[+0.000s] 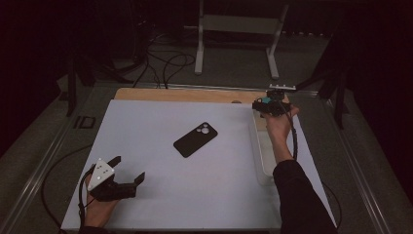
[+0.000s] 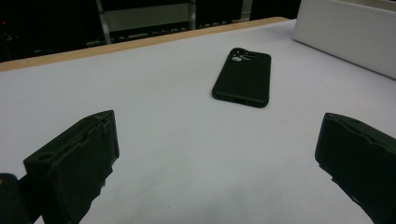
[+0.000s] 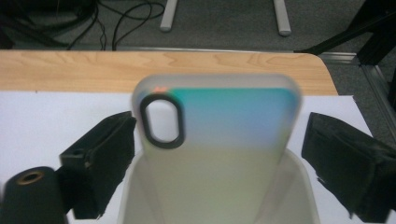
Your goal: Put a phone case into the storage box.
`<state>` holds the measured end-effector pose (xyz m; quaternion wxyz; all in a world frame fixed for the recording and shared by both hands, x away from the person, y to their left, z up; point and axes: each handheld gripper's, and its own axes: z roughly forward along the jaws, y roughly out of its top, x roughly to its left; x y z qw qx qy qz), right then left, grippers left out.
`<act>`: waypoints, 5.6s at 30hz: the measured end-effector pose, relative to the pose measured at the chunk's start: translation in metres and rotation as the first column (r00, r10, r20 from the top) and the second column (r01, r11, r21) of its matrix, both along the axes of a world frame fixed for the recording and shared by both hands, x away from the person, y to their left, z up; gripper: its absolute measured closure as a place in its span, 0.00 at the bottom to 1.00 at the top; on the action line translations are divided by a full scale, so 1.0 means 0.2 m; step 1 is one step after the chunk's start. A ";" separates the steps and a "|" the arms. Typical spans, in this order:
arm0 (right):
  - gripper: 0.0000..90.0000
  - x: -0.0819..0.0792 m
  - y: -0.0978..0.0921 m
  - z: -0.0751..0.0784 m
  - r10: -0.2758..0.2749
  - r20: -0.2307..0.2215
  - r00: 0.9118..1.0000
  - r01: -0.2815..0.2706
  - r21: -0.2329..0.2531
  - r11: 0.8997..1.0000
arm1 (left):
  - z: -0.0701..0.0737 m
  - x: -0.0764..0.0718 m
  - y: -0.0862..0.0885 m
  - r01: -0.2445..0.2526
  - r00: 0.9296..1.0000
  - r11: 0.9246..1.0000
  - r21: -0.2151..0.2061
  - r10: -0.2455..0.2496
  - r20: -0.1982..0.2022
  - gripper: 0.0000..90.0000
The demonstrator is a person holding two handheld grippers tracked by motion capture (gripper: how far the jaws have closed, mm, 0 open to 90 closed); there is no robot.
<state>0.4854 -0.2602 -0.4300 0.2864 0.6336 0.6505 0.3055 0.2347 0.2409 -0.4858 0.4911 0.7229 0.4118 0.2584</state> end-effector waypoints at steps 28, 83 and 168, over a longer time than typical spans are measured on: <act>0.10 -0.36 0.14 0.13 0.312 0.135 0.941 -0.314 -0.006 0.950 | 0.00 0.00 0.00 0.000 1.000 1.000 0.004 0.000 -0.005 0.00; 0.10 -1.15 0.03 -0.19 0.550 0.378 0.745 -0.612 0.057 0.789 | 0.07 0.00 -0.04 0.035 0.999 0.999 -0.008 -0.036 -0.010 0.00; 0.10 -1.14 -0.02 -0.20 0.503 0.403 0.765 -0.580 0.091 0.809 | -0.14 0.89 -0.74 0.245 0.907 0.944 0.222 -0.143 -0.397 0.02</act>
